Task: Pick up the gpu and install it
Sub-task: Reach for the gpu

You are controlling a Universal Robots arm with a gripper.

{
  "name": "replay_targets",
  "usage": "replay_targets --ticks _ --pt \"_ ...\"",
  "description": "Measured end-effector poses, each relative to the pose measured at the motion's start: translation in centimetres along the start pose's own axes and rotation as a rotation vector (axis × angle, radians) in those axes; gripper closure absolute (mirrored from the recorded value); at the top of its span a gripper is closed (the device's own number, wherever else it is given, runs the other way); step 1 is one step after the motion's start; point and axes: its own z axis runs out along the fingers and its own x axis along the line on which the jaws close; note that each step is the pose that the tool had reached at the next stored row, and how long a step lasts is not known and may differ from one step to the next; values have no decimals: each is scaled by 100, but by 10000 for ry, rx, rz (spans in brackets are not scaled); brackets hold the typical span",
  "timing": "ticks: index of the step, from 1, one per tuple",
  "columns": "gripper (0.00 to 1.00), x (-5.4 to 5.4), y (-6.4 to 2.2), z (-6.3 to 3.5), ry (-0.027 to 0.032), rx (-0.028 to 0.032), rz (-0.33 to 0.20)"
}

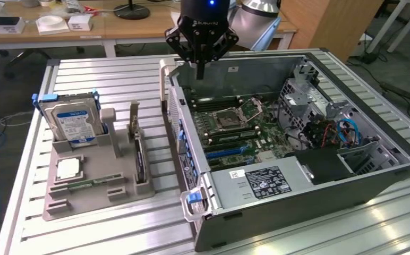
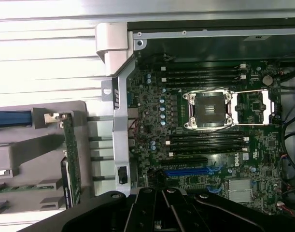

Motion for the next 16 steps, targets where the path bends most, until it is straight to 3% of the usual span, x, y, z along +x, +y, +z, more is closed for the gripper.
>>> replay_targets --ticks 16 --pt "90 148 -11 -4 0 0 0"
